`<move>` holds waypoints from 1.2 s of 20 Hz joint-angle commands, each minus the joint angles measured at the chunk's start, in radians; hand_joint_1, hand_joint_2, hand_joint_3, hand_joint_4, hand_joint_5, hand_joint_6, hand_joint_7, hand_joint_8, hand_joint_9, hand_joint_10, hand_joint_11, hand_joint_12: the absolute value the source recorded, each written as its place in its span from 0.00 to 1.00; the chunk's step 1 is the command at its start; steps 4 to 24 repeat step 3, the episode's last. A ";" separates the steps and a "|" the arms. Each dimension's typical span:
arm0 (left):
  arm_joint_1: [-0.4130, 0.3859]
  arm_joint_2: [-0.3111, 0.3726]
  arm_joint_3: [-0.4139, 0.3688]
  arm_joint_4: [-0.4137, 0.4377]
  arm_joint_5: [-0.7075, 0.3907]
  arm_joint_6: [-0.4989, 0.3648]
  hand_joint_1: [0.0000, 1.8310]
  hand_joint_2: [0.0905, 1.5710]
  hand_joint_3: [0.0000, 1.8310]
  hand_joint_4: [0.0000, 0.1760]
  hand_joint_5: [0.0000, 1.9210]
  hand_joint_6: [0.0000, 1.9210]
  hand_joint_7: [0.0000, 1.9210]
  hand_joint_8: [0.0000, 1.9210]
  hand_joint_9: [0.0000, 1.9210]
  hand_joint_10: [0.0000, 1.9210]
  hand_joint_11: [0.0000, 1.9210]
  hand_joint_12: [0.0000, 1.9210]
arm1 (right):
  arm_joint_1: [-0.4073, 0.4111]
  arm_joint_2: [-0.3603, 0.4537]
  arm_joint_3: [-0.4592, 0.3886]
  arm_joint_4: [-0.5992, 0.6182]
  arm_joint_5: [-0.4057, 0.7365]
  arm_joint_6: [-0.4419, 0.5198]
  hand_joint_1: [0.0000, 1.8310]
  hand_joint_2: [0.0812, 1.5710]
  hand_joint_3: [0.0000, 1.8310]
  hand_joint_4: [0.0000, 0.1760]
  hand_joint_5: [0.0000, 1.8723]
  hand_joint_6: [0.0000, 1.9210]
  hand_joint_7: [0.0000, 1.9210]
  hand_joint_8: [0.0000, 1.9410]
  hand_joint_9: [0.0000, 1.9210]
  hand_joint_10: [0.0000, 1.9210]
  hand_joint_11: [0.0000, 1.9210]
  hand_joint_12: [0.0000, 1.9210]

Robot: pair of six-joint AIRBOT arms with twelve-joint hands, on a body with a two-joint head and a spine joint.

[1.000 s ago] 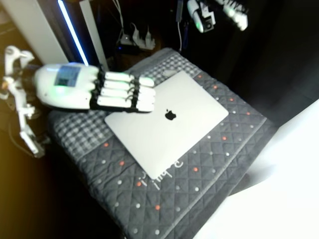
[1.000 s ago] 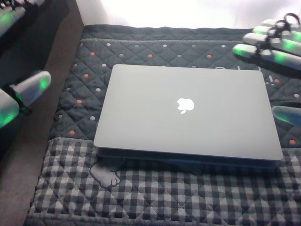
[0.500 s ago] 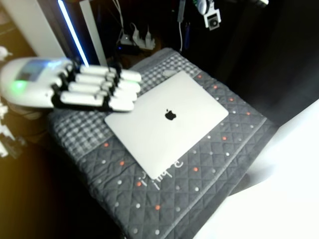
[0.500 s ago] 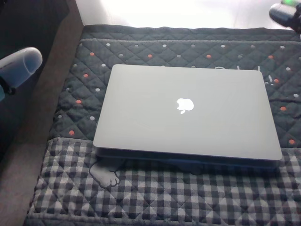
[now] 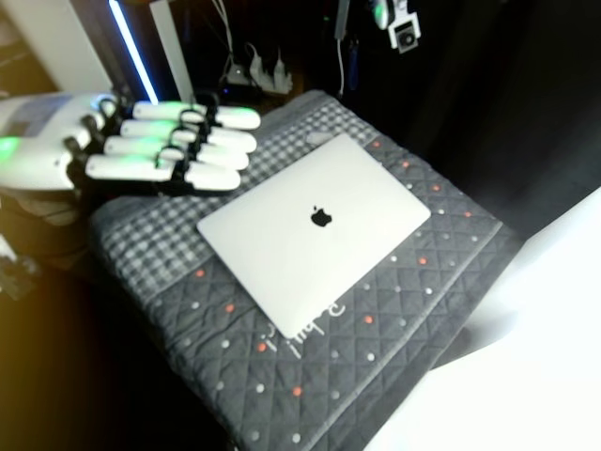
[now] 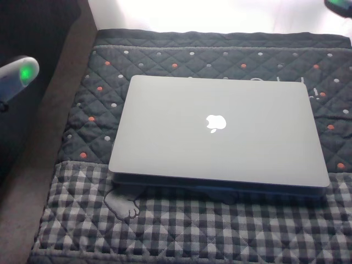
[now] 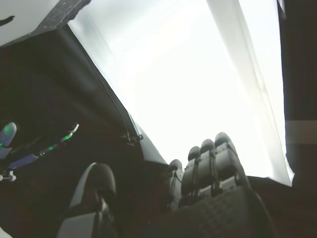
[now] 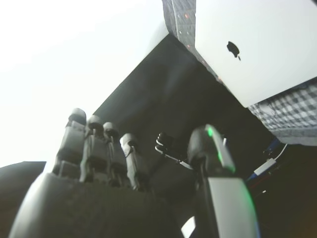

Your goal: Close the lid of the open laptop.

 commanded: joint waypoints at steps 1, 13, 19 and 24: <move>-0.008 0.010 0.004 0.000 -0.127 -0.005 0.23 0.78 0.00 0.85 0.00 0.00 0.00 0.00 0.00 0.00 0.00 0.00 | 0.000 0.018 0.007 0.032 0.149 -0.004 0.32 0.73 0.00 0.36 0.00 0.00 0.00 0.00 0.00 0.00 0.00 0.00; -0.017 0.013 0.004 0.018 -0.127 -0.005 0.18 0.84 0.01 0.53 0.00 0.00 0.00 0.00 0.00 0.00 0.00 0.00 | -0.040 0.040 -0.003 0.055 0.197 -0.004 0.09 0.79 0.02 0.46 0.00 0.00 0.00 0.00 0.00 0.00 0.00 0.00; -0.017 0.013 0.004 0.018 -0.127 -0.005 0.18 0.84 0.01 0.53 0.00 0.00 0.00 0.00 0.00 0.00 0.00 0.00 | -0.040 0.040 -0.003 0.055 0.197 -0.004 0.09 0.79 0.02 0.46 0.00 0.00 0.00 0.00 0.00 0.00 0.00 0.00; -0.017 0.013 0.004 0.018 -0.127 -0.005 0.18 0.84 0.01 0.53 0.00 0.00 0.00 0.00 0.00 0.00 0.00 0.00 | -0.040 0.040 -0.003 0.055 0.197 -0.004 0.09 0.79 0.02 0.46 0.00 0.00 0.00 0.00 0.00 0.00 0.00 0.00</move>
